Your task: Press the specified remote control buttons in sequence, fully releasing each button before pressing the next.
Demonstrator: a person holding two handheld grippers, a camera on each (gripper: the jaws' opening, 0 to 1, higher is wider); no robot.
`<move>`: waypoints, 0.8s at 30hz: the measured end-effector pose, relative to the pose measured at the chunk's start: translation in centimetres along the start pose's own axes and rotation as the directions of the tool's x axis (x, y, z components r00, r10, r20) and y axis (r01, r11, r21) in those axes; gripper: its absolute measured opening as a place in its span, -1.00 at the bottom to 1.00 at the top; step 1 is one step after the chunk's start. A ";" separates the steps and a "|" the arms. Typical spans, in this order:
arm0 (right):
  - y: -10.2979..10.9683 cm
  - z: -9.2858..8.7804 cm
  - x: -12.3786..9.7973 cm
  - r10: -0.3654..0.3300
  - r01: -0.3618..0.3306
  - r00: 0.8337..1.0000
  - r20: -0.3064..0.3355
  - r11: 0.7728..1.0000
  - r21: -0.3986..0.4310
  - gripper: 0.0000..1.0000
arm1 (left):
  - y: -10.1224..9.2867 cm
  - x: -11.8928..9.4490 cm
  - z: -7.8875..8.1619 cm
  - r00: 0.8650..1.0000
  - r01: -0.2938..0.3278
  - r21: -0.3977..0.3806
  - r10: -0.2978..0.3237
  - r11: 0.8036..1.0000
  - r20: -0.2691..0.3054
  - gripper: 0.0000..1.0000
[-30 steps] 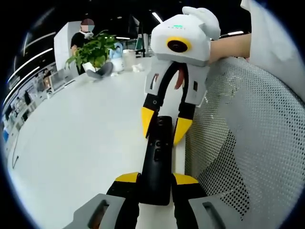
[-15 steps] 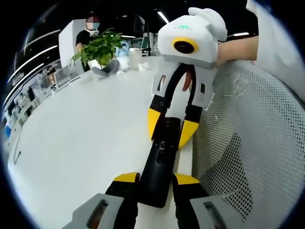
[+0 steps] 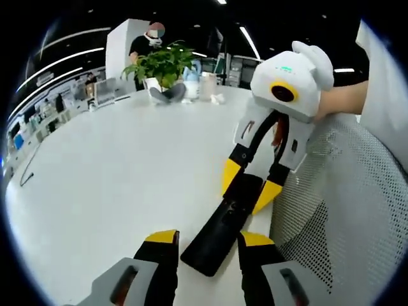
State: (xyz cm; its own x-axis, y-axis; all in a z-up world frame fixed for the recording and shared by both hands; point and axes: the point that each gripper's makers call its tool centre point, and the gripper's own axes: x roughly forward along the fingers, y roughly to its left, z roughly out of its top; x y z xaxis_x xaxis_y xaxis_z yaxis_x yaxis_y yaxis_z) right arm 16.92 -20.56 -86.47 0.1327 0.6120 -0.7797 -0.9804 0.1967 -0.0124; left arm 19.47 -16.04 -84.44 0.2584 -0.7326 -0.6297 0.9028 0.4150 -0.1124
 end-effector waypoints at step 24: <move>0.0 0.0 0.0 0.003 -0.003 1.000 0.007 1.000 0.001 -0.57 | 3.8 -1.8 2.6 0.975 -0.156 -0.103 0.170 0.982 0.146 0.18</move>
State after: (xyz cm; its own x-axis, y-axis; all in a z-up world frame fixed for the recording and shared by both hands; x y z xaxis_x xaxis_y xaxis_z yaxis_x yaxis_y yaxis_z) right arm 16.96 -20.59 -86.46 0.1310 0.6176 -0.7755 -0.9807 0.1955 -0.0100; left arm 23.34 -14.53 -81.75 0.4554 -0.7223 -0.5205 0.8115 0.5773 -0.0911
